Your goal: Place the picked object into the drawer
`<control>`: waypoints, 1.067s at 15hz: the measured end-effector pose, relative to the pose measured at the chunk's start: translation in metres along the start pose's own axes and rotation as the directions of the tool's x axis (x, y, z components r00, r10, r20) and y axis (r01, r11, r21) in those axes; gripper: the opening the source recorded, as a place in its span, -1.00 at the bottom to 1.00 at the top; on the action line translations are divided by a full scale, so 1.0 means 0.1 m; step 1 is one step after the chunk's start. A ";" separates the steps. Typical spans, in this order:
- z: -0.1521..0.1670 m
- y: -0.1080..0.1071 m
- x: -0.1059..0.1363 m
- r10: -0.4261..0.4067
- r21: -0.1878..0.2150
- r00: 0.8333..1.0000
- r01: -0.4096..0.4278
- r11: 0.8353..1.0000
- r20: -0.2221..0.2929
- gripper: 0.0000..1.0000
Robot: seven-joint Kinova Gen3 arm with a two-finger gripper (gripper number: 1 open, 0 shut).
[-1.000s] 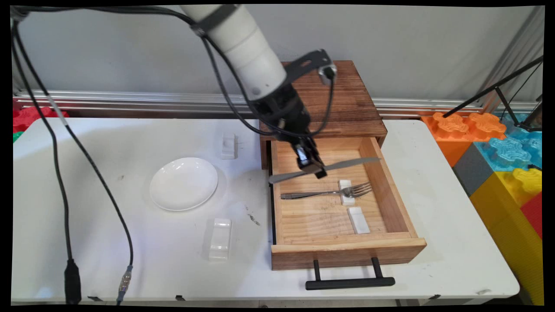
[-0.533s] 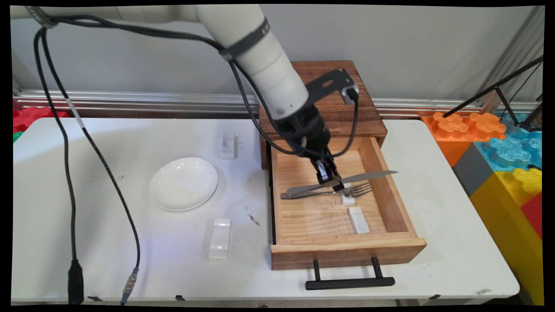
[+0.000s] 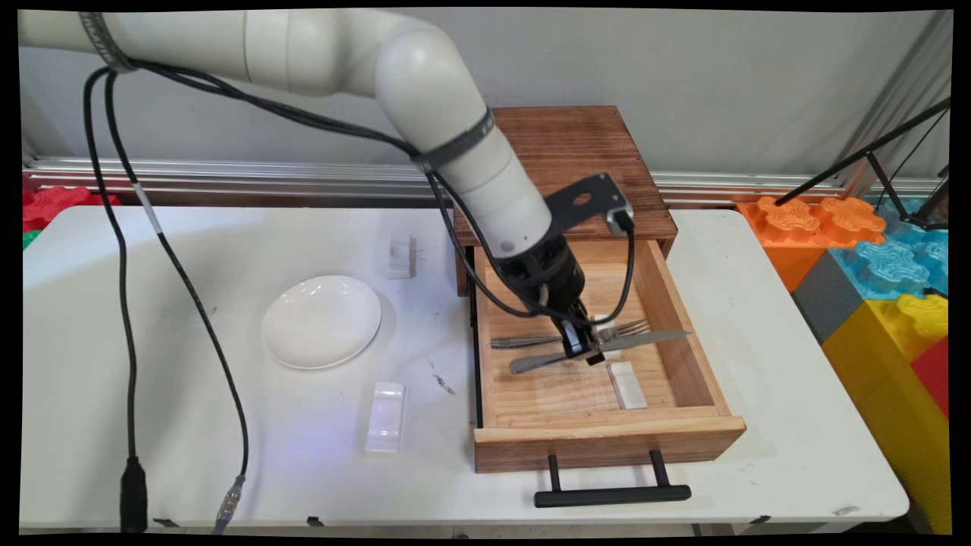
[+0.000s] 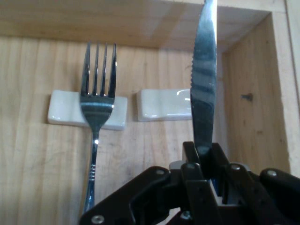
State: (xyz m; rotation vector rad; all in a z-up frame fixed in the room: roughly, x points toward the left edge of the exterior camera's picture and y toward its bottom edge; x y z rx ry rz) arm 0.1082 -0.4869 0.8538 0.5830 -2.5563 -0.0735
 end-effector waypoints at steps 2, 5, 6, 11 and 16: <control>0.11 0.00 -0.05 -0.006 -0.001 1.000 0.006 1.000 0.008 -1.00; 0.25 -0.01 -0.13 -0.011 -0.004 1.000 0.011 1.000 0.020 -1.00; 0.30 -0.01 -0.15 -0.012 -0.006 1.000 0.013 1.000 0.024 -1.00; 0.43 -0.01 -0.23 -0.015 -0.007 0.999 0.016 1.000 0.037 -1.00; 0.51 -0.01 -0.31 -0.011 -0.010 0.999 0.012 1.000 0.052 -1.00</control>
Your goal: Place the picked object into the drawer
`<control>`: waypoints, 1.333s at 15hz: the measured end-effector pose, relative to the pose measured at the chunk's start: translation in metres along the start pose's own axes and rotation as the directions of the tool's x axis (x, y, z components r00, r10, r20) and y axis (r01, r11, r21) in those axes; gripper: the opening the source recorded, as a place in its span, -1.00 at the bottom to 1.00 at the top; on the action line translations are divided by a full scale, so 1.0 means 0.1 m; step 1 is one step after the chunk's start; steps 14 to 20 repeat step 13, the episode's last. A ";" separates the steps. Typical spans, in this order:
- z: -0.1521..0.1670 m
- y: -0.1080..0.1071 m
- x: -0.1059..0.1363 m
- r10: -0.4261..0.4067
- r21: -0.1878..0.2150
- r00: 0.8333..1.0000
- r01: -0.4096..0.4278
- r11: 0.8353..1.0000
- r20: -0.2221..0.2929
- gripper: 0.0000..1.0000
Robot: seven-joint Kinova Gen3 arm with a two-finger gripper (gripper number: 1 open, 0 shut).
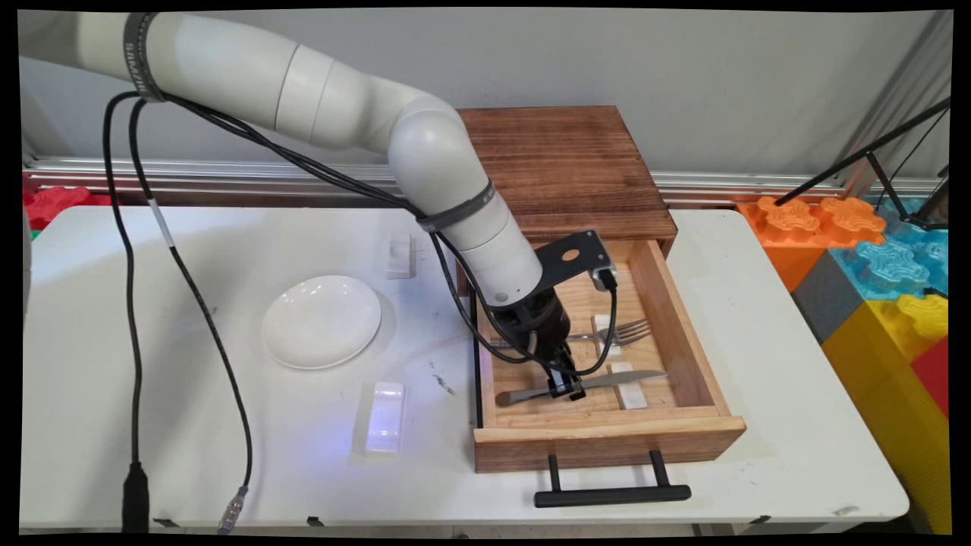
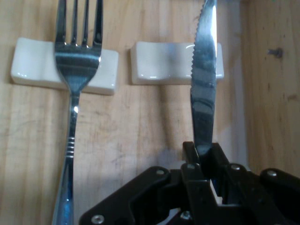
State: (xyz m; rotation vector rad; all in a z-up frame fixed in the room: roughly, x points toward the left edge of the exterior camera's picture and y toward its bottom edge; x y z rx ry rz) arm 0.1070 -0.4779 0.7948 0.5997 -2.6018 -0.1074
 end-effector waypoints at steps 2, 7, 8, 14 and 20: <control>0.02 0.00 -0.02 0.003 -0.001 1.000 -0.003 1.000 0.004 -1.00; 0.02 -0.01 -0.02 0.017 0.002 1.000 -0.017 1.000 0.002 1.00; 0.02 -0.01 -0.02 0.018 0.003 1.000 -0.018 1.000 0.001 1.00; -0.05 -0.03 -0.01 0.020 0.008 1.000 -0.020 1.000 -0.007 1.00; -0.05 -0.03 -0.01 0.020 0.008 1.000 -0.020 1.000 -0.007 1.00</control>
